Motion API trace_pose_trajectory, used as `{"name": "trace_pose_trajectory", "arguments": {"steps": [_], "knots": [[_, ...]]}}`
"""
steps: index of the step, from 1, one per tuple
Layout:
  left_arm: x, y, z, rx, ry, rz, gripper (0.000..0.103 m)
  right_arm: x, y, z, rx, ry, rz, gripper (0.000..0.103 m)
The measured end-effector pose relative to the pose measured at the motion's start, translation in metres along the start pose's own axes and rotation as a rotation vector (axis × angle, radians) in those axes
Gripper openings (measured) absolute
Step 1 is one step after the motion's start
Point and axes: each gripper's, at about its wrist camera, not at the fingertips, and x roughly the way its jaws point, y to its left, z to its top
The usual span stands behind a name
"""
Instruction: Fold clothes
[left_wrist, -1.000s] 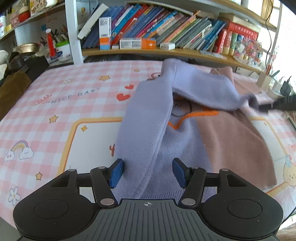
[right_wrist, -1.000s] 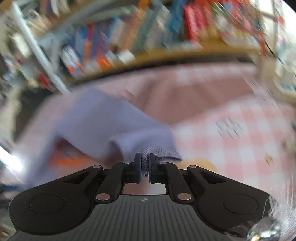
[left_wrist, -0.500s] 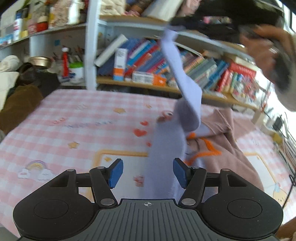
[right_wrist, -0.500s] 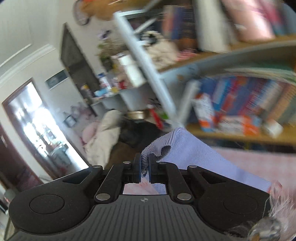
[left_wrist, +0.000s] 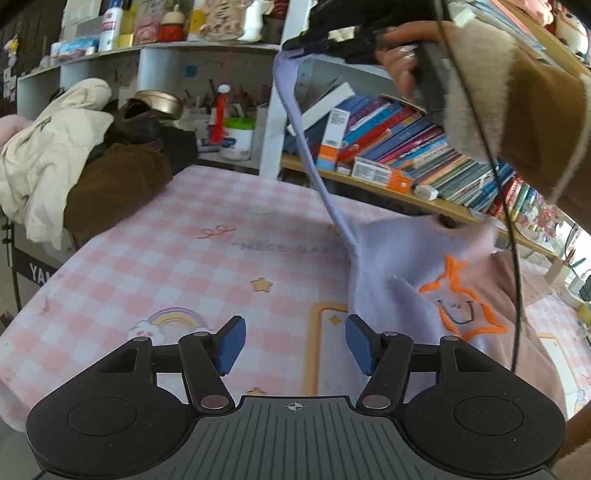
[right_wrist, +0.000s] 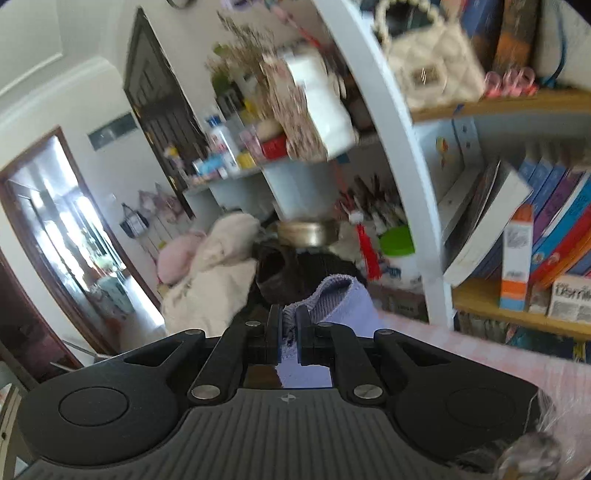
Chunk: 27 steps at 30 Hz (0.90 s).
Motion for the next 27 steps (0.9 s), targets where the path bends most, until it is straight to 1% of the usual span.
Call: {"name": "trace_pose_trajectory", "arguments": {"steps": [2, 3, 4, 5, 6, 9, 11, 15, 17, 19, 23, 24, 27], "knots": [[0.002, 0.006, 0.001, -0.002, 0.005, 0.000, 0.061, 0.018, -0.001, -0.003, 0.015, 0.039, -0.022, 0.008], [0.003, 0.008, 0.001, -0.002, 0.005, -0.003, 0.061, 0.026, -0.001, -0.005, 0.022, 0.057, -0.034, 0.013], [0.004, 0.009, 0.002, -0.001, 0.004, -0.006, 0.061, 0.029, -0.002, -0.007, 0.027, 0.066, -0.045, 0.021], [0.005, 0.010, 0.003, -0.001, 0.003, -0.009, 0.061, 0.028, -0.002, -0.010, 0.032, 0.069, -0.043, 0.030], [0.006, 0.010, 0.004, -0.002, 0.002, -0.014, 0.061, 0.026, -0.003, -0.012, 0.034, 0.070, -0.040, 0.048], [0.009, 0.004, 0.004, 0.000, -0.001, -0.033, 0.061, 0.007, -0.003, -0.021, 0.000, 0.078, -0.011, 0.044], [0.013, -0.002, 0.004, 0.003, 0.006, -0.034, 0.061, -0.014, -0.007, -0.032, -0.028, 0.093, -0.012, 0.043], [0.026, -0.017, -0.002, 0.003, 0.047, 0.018, 0.061, -0.066, -0.034, -0.065, -0.043, 0.126, -0.046, 0.043], [0.032, -0.025, -0.005, -0.007, 0.065, 0.040, 0.061, -0.099, -0.056, -0.093, -0.041, 0.157, -0.101, 0.043], [0.034, -0.035, -0.008, -0.015, 0.070, 0.035, 0.061, -0.133, -0.078, -0.123, -0.042, 0.194, -0.167, 0.043], [0.039, -0.061, -0.011, 0.001, 0.077, 0.026, 0.061, -0.200, -0.125, -0.189, -0.013, 0.282, -0.316, 0.043], [0.041, -0.069, -0.011, 0.008, 0.080, 0.024, 0.061, -0.217, -0.134, -0.204, 0.001, 0.292, -0.346, 0.043], [0.048, -0.092, -0.014, 0.041, 0.099, 0.036, 0.061, -0.260, -0.141, -0.241, 0.028, 0.298, -0.436, 0.043]]}}
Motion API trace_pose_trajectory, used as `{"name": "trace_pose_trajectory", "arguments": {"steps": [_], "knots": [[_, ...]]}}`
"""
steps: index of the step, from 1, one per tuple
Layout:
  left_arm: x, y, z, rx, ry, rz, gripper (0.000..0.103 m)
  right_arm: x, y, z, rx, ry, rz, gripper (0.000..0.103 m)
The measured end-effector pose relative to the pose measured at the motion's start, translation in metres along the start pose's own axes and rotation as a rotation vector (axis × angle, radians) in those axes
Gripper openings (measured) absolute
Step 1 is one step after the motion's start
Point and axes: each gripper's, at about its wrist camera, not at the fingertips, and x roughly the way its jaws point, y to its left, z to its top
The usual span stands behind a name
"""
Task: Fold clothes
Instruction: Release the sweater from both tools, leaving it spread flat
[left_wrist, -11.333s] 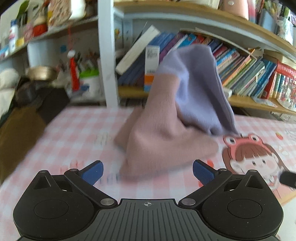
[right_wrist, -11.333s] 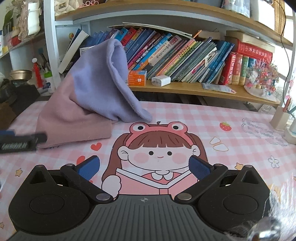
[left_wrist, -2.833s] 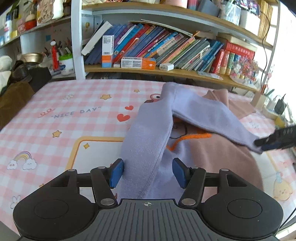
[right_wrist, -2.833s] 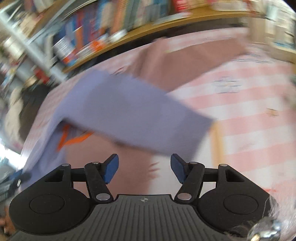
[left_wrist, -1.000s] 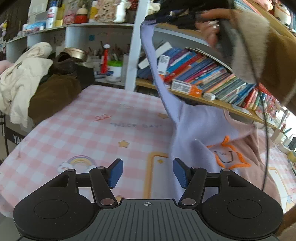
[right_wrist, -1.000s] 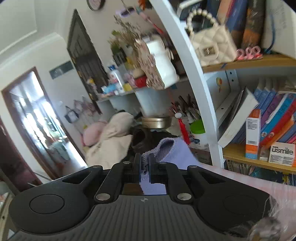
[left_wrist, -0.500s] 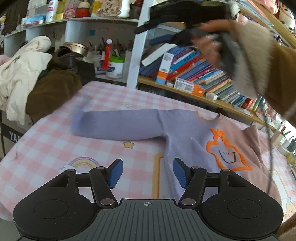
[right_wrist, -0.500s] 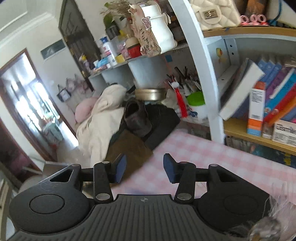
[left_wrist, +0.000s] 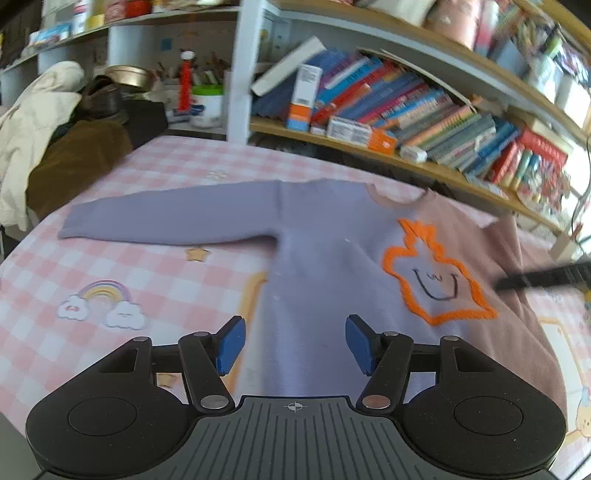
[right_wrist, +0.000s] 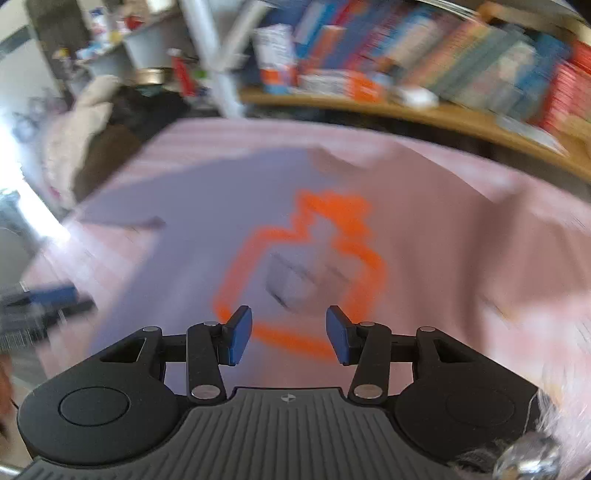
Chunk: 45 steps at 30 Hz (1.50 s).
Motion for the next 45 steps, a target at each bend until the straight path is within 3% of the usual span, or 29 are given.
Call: {"name": "trace_pose_trajectory", "arguments": {"steps": [5, 12, 16, 18, 33, 45], "knots": [[0.005, -0.025, -0.005, 0.018, 0.024, 0.021, 0.061, -0.030, -0.035, -0.058, 0.093, 0.006, -0.113, 0.043], [0.008, -0.051, -0.012, 0.025, 0.053, 0.037, 0.061, -0.045, -0.059, -0.099, 0.173, 0.059, -0.103, 0.046], [0.005, -0.064, -0.011, 0.052, 0.054, 0.050, 0.063, -0.043, -0.060, -0.099, 0.168, 0.060, -0.100, 0.051], [0.002, -0.067, -0.010, 0.061, 0.044, 0.059, 0.069, -0.041, -0.061, -0.096, 0.172, 0.057, -0.092, 0.051], [-0.001, -0.055, -0.020, 0.051, 0.104, 0.153, 0.069, -0.034, -0.061, -0.095, 0.152, 0.074, -0.051, 0.053], [-0.004, -0.051, -0.026, 0.052, 0.111, 0.157, 0.069, -0.036, -0.061, -0.097, 0.166, 0.071, -0.057, 0.053]]}}
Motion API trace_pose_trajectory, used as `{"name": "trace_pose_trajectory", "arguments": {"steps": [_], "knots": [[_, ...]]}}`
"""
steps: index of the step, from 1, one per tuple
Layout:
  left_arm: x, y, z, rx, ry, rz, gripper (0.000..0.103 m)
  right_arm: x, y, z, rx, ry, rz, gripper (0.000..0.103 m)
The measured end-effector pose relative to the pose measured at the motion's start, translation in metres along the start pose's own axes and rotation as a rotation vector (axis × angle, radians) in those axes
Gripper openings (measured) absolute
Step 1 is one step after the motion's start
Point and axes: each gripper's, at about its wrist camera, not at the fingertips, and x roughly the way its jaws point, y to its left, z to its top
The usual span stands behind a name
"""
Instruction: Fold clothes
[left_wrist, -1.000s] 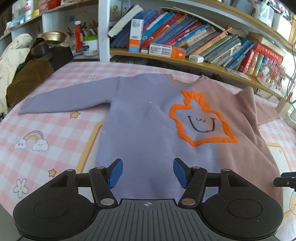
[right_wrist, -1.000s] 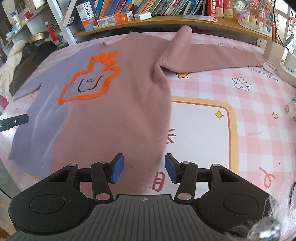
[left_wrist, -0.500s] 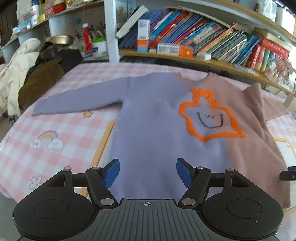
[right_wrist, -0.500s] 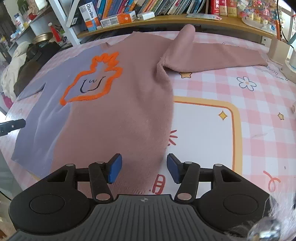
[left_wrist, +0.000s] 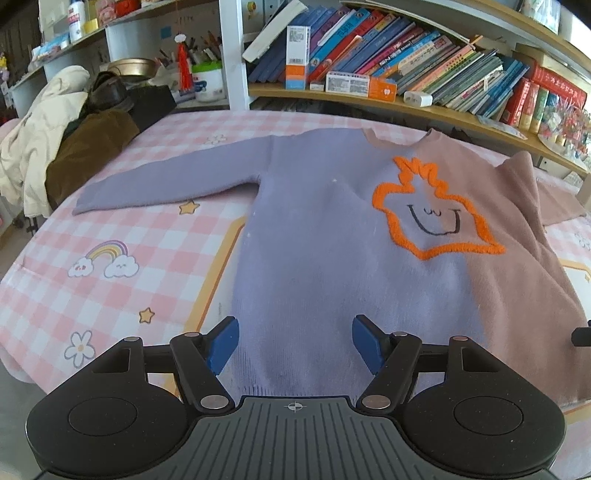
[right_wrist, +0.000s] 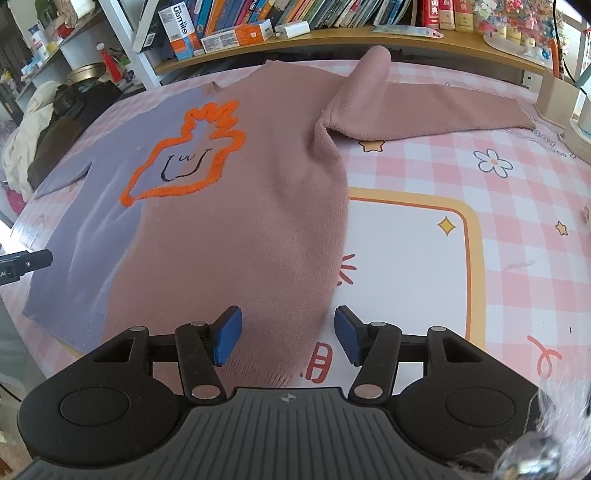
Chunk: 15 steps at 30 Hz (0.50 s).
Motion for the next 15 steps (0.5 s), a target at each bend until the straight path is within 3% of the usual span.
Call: {"name": "trace_pose_trajectory", "arguments": {"steps": [5, 8, 13, 15], "knots": [[0.005, 0.004, -0.005, -0.005, 0.017, -0.003, 0.069, 0.001, 0.003, -0.001, -0.014, 0.003, -0.005, 0.054], [0.009, 0.009, -0.008, -0.021, 0.029, 0.010, 0.069, 0.002, 0.007, -0.001, -0.038, 0.004, -0.022, 0.048], [0.018, 0.024, -0.012, -0.077, 0.055, 0.036, 0.069, 0.004, 0.017, -0.002, -0.126, 0.009, -0.040, 0.021], [0.022, 0.029, -0.014, -0.098, 0.059, 0.029, 0.067, 0.005, 0.017, -0.002, -0.130, 0.006, -0.022, 0.016]]}}
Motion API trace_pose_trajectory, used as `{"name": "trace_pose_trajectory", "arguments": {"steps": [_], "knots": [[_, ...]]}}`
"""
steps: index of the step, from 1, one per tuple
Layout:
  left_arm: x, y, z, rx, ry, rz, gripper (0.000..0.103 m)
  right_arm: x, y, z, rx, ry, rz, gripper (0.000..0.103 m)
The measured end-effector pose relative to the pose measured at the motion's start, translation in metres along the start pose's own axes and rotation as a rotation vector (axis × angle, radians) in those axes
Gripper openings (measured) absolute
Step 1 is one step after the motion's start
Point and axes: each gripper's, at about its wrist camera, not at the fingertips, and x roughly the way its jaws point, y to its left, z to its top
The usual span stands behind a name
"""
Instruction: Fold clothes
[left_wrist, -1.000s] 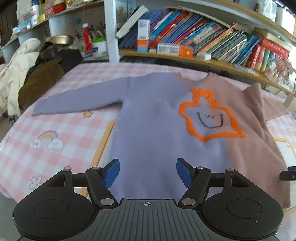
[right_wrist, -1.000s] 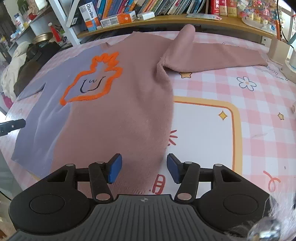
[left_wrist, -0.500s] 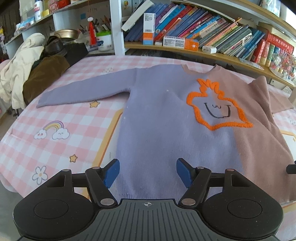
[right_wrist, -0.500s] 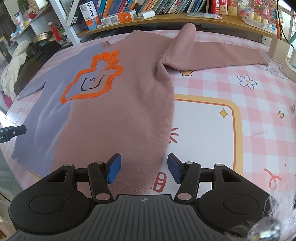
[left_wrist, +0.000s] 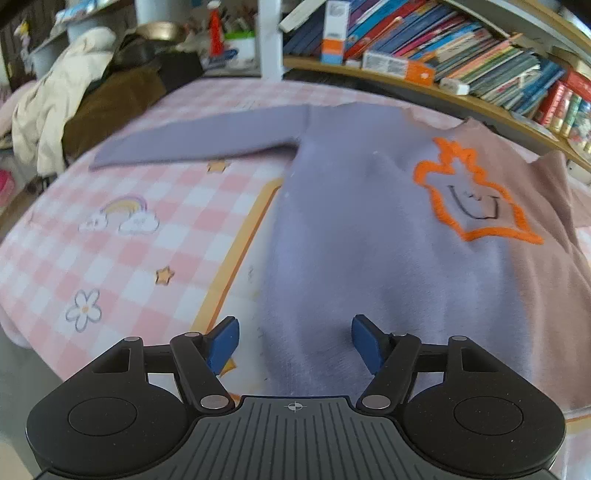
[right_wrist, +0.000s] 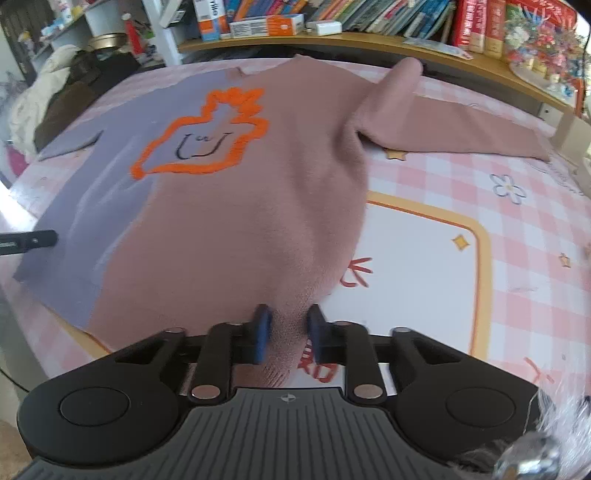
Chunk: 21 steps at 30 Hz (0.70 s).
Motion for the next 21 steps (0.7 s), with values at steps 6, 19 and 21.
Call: {"name": "trace_pose_trajectory", "arguments": {"steps": [6, 19, 21], "knots": [[-0.001, 0.001, 0.002, -0.009, -0.016, -0.064, 0.028, 0.009, 0.000, 0.010, -0.009, -0.050, -0.052, 0.012], [0.019, 0.005, 0.023, 0.096, -0.034, -0.129, 0.005, 0.014, 0.026, 0.012, 0.058, -0.050, -0.092, 0.012], [0.024, 0.024, 0.031, 0.088, -0.042, -0.104, 0.005, 0.015, 0.056, 0.003, 0.047, -0.023, -0.031, 0.012]]}}
